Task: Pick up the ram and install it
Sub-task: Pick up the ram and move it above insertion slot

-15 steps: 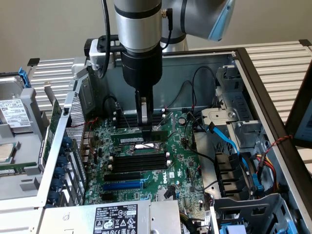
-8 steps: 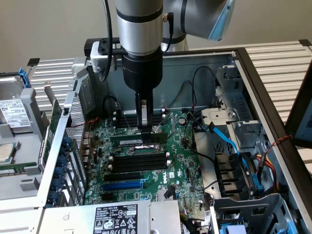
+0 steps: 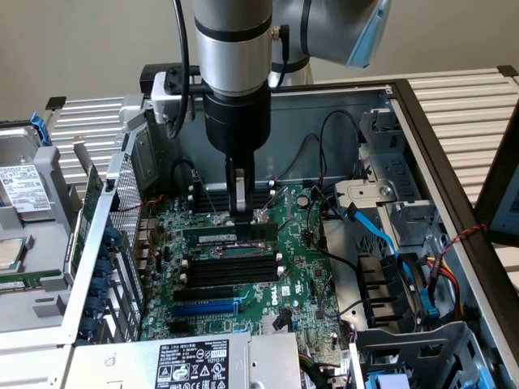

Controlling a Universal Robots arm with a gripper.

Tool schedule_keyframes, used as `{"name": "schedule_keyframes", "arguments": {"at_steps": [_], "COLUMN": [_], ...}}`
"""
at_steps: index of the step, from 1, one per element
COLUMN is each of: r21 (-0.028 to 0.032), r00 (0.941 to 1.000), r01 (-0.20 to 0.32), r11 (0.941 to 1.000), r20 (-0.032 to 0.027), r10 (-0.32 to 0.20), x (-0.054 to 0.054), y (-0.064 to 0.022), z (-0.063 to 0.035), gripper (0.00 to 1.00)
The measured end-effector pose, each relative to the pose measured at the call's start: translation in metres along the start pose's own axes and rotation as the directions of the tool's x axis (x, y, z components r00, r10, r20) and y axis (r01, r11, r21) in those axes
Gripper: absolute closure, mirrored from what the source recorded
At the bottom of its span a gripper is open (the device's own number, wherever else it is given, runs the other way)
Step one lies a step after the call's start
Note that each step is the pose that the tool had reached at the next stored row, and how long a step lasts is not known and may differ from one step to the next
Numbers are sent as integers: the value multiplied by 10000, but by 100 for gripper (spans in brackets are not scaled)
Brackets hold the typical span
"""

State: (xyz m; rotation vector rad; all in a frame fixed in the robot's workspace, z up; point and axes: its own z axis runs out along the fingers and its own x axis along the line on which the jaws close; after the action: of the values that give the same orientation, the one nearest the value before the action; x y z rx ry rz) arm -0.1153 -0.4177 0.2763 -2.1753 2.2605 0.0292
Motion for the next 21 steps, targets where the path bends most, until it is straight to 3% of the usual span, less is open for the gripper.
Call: {"name": "schedule_keyframes", "arguments": {"at_steps": [2,5,16,21], "r21": [-17,-31,-33,-36], "r00": [10000,9999,9999,9995], "r01": [4,5,101,257], "r11": [10000,10000,9999,9997], "r20": [-24,-121,-123,-175], "r10": [-4,-6,-101,-258], "x": [0,0,-41,-51], "y": [-3,-3,-3,-3], "z": [12,31,94,109], "gripper": [87,87,87,87]}}
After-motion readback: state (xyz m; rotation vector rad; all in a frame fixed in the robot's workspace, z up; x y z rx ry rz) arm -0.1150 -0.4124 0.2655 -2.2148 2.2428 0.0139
